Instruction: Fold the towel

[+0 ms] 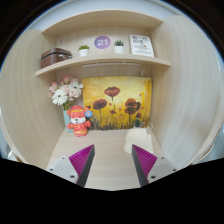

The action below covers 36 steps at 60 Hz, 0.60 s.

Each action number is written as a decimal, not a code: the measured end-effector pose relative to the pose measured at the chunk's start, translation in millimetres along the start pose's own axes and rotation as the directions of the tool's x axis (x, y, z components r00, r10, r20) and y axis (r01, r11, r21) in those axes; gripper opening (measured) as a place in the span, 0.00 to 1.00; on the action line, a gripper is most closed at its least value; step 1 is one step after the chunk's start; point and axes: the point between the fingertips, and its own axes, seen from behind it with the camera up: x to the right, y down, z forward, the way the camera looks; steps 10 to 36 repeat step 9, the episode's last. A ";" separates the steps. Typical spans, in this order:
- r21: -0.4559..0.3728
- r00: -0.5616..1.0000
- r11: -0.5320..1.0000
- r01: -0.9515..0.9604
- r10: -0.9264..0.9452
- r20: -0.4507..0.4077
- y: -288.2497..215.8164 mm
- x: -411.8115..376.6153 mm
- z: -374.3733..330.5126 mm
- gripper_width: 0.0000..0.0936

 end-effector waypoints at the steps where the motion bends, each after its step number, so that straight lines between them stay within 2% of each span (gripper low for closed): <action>1: -0.001 1.000 1.000 -0.002 0.002 -0.003 1.1 -3.8 -3.0 0.79; 36: -0.011 1.000 1.000 0.011 -0.011 -0.003 11.3 -8.0 -16.8 0.79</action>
